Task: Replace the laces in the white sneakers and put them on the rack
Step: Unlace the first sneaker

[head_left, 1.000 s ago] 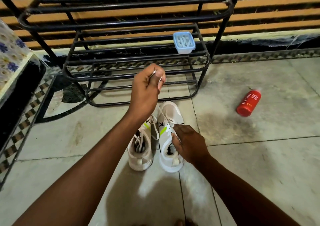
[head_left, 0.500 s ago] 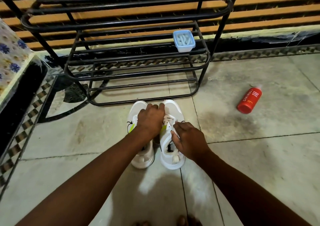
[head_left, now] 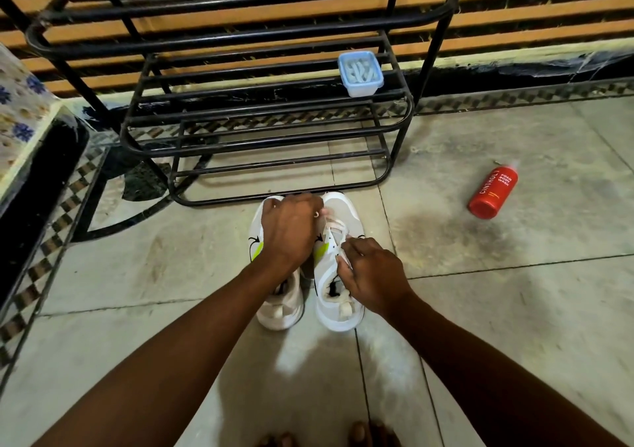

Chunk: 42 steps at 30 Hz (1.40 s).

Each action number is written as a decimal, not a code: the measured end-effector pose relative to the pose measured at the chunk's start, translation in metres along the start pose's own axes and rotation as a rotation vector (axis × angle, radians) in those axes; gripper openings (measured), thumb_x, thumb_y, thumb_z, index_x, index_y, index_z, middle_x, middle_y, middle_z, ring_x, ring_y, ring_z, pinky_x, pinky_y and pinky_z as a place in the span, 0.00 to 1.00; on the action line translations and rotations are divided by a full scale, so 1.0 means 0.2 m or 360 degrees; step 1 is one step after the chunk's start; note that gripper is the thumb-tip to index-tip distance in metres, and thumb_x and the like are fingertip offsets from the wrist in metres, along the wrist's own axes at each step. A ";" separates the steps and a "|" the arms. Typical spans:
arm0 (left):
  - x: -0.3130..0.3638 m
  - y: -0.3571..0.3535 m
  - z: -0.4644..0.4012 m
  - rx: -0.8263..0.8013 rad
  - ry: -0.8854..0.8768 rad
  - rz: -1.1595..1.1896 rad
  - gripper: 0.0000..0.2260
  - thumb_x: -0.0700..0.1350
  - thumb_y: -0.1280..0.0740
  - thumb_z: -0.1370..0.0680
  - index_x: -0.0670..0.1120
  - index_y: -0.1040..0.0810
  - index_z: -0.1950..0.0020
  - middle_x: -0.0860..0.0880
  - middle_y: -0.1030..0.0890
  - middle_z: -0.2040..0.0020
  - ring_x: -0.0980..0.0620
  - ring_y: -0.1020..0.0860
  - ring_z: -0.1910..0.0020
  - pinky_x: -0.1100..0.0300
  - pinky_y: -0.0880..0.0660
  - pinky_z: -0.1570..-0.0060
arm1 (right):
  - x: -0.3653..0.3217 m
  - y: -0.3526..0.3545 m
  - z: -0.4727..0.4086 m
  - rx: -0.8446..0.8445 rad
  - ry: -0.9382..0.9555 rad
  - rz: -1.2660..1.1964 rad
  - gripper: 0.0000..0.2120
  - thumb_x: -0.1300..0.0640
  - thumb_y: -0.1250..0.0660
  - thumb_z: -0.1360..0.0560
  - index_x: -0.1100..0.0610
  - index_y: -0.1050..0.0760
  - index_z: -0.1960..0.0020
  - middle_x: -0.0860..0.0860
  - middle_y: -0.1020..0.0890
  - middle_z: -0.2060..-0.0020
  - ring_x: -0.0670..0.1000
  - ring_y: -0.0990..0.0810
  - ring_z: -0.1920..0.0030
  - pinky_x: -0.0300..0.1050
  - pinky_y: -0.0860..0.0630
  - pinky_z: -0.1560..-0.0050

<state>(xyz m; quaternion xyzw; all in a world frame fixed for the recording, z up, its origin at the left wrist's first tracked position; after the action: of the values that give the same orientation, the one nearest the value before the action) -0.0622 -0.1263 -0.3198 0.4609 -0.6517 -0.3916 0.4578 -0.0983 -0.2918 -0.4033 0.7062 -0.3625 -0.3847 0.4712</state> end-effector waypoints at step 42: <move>0.03 -0.14 -0.01 -0.0518 0.0342 0.0213 0.08 0.51 0.33 0.23 0.56 0.17 0.47 0.50 0.14 0.47 0.43 0.19 0.43 0.52 0.23 0.49 | 0.00 0.04 0.02 0.0098 0.0015 -0.0134 0.14 0.48 0.38 0.24 0.56 0.22 0.46 0.51 0.21 0.50 0.53 0.20 0.50 0.47 0.23 0.63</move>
<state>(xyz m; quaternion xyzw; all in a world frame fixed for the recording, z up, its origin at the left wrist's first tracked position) -0.0552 -0.1395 -0.3448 0.3757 -0.5564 -0.4088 0.6182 -0.1023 -0.2963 -0.3962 0.7369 -0.3418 -0.3894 0.4342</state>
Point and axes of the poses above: each hand's wrist, its own z-axis away from the middle knuckle, its own y-axis out of the back of the hand, x = y × z, the point moved 4 cm from there along -z, towards the middle knuckle
